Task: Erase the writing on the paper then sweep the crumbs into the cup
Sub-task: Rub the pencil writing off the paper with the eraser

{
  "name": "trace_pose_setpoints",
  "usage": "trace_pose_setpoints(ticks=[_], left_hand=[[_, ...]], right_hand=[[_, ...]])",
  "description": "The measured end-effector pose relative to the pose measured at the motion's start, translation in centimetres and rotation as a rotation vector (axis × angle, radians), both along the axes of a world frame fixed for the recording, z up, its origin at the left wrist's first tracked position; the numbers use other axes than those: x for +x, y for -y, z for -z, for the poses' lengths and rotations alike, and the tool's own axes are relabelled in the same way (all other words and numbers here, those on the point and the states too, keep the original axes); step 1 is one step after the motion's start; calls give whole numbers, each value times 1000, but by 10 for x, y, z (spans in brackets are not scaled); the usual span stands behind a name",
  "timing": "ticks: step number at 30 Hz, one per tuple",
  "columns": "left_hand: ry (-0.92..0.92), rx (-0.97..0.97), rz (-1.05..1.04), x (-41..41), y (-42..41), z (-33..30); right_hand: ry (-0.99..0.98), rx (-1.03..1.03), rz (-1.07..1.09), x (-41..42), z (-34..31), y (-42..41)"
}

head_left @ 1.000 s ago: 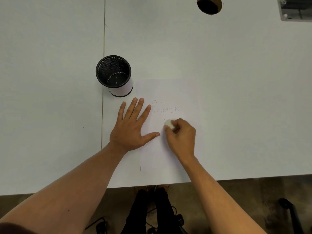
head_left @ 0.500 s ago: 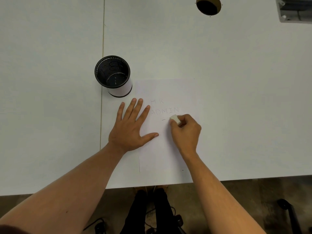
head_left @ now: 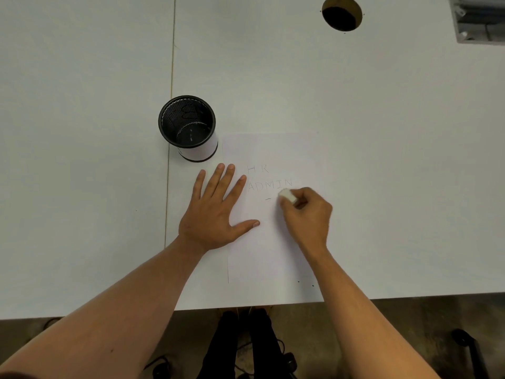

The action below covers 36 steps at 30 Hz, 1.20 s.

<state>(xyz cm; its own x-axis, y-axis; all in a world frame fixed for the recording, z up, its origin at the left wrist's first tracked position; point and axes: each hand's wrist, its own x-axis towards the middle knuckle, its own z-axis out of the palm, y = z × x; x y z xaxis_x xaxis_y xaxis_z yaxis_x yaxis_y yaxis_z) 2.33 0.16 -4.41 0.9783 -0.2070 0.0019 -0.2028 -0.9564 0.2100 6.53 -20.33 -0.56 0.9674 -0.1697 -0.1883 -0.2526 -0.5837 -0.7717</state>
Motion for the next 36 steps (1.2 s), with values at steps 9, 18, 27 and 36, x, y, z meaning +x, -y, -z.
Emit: trace_pose_setpoints(ticks=[9, 18, 27, 36], left_hand=[[0, -4, 0, 0, 0, -2], [3, -19, -2, 0, 1, -3], [-23, -16, 4, 1, 2, -4], [-37, -7, -7, 1, 2, -4]], right_hand=[[40, -2, 70, 12, 0, 0], [58, -52, 4, 17, -1, -10], [87, -100, -38, 18, -2, -29], [77, -112, -129, 12, -2, -45]])
